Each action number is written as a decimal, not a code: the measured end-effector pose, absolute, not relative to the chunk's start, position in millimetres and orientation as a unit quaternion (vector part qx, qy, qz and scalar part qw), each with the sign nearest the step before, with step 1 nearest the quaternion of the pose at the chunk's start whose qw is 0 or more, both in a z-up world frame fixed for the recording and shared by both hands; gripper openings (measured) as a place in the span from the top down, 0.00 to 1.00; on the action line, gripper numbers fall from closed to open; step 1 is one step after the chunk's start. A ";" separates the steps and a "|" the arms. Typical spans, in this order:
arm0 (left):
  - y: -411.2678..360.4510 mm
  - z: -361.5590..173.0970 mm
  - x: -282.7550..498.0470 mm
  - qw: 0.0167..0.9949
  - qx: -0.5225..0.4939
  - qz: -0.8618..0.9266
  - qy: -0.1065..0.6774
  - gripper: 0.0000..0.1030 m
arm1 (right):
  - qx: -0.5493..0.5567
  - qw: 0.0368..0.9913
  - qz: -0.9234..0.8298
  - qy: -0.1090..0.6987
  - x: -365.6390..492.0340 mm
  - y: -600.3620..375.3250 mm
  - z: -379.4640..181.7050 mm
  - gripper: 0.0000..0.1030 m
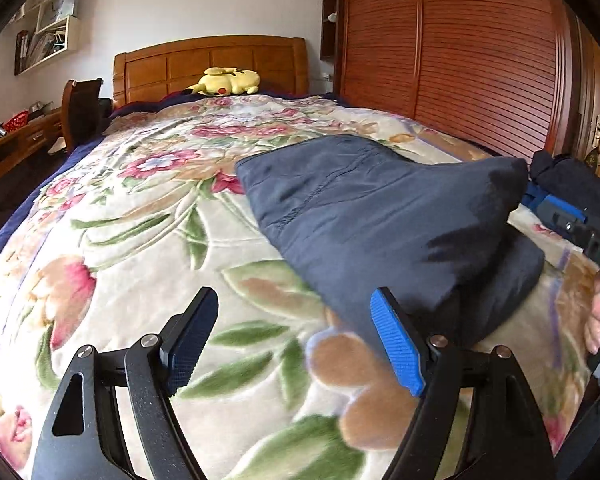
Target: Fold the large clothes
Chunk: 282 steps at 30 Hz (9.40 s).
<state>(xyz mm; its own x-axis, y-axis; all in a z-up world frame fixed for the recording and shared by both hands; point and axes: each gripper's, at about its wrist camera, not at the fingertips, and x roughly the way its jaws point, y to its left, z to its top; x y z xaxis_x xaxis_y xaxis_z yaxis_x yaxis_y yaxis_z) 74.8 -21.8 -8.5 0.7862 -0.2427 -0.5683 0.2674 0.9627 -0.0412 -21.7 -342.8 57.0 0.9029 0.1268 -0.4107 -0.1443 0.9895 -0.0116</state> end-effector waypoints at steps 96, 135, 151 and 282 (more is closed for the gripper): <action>2.3 -6.7 56.1 0.948 0.035 -0.130 0.289 0.23 | 0.005 0.941 0.006 0.339 0.5 -403.4 24.7 0.41; -78.4 -2.0 176.5 0.907 0.052 -0.191 0.371 0.23 | -0.009 0.946 -0.026 0.322 -14.0 -508.5 19.3 0.95; -130.7 -32.4 238.8 0.886 0.066 -0.214 0.407 0.39 | 0.046 0.931 -0.038 0.361 16.4 -530.4 -3.2 0.36; 46.7 15.6 40.1 0.982 0.010 -0.006 0.191 0.08 | -0.046 0.979 0.107 0.168 80.7 -364.5 22.4 0.20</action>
